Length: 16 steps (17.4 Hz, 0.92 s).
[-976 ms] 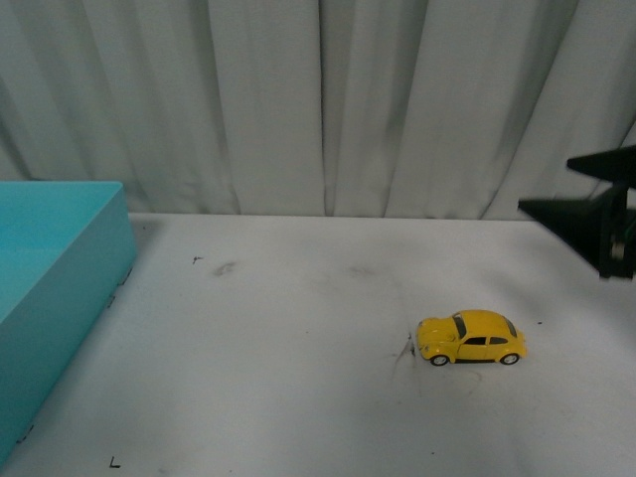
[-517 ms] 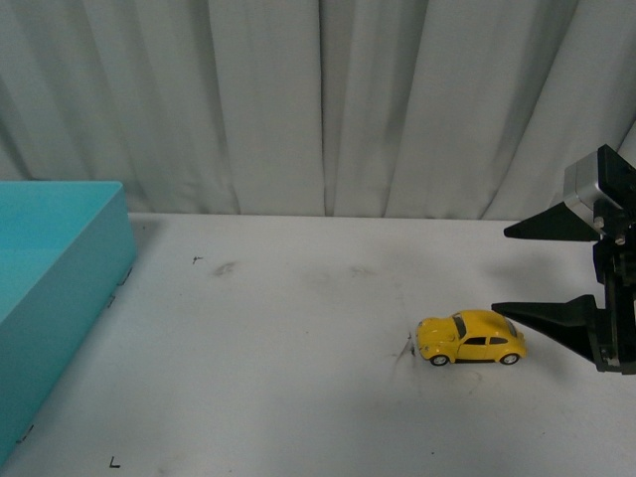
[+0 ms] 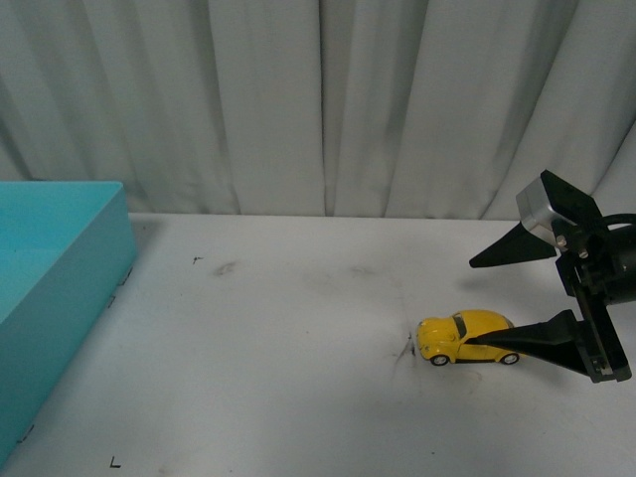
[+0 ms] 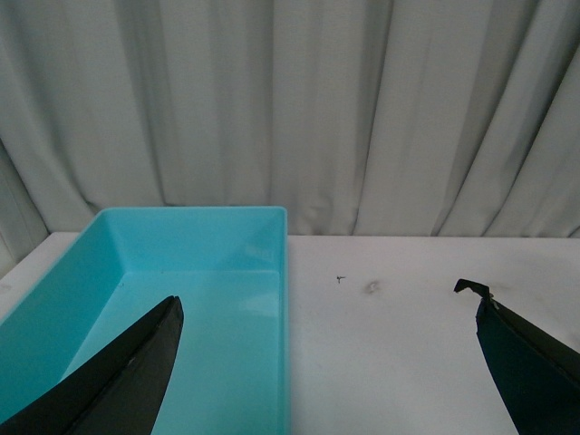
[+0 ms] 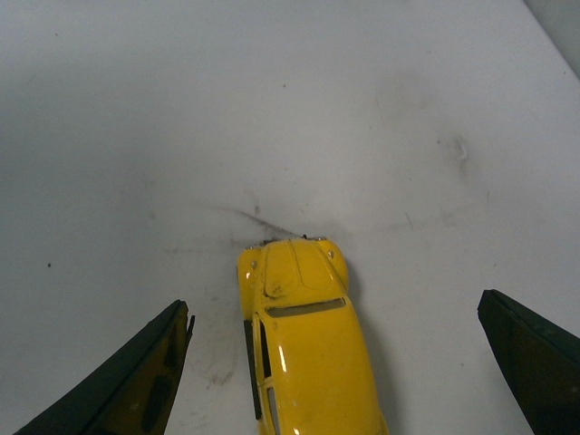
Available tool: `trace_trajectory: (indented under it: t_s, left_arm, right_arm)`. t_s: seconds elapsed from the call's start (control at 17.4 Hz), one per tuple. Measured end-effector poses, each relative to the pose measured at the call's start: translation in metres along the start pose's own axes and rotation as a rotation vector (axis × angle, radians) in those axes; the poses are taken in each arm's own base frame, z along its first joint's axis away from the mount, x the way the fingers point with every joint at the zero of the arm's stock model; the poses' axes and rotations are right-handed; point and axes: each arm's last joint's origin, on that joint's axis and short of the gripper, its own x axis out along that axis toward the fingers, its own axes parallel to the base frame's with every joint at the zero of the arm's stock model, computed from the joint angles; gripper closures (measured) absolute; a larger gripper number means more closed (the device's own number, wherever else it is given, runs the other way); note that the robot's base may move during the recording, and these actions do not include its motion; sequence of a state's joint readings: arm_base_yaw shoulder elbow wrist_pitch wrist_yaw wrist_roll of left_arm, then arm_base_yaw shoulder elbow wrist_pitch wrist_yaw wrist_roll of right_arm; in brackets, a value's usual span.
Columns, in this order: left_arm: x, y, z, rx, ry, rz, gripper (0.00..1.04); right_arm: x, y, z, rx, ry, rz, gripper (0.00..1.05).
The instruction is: Wind up and store yellow beetle toy
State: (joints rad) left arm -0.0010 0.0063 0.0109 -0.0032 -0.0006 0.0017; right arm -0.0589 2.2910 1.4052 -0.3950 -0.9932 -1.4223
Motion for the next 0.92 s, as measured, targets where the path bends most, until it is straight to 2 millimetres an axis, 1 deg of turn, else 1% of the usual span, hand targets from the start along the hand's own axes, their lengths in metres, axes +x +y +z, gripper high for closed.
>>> trace_trajectory:
  t_s: [0.17, 0.4, 0.63, 0.69, 0.75, 0.8, 0.92]
  left_arm:
    - [0.0, 0.0, 0.0, 0.0, 0.0, 0.0, 0.07]
    - [0.0, 0.0, 0.0, 0.0, 0.0, 0.0, 0.07]
    - [0.0, 0.0, 0.0, 0.0, 0.0, 0.0, 0.07]
    - [0.0, 0.0, 0.0, 0.0, 0.0, 0.0, 0.07]
    - [0.0, 0.0, 0.0, 0.0, 0.0, 0.0, 0.07]
    - [0.0, 0.0, 0.0, 0.0, 0.0, 0.0, 0.07]
    - [0.0, 0.0, 0.0, 0.0, 0.0, 0.0, 0.07]
  right_arm:
    - [0.008, -0.009, -0.011, 0.01, 0.033, 0.048, 0.07]
    - [0.028, -0.004, -0.02, 0.013, 0.079, 0.124, 0.07]
    - [0.04, -0.003, -0.016, -0.012, 0.109, 0.137, 0.07]
    - [0.041, -0.002, -0.015, -0.004, 0.131, 0.144, 0.1]
    - [0.041, -0.001, -0.015, 0.009, 0.135, 0.154, 0.41]
    - [0.04, 0.0, -0.015, 0.01, 0.132, 0.161, 0.63]
    - [0.033, -0.002, -0.019, 0.005, 0.135, 0.15, 0.63]
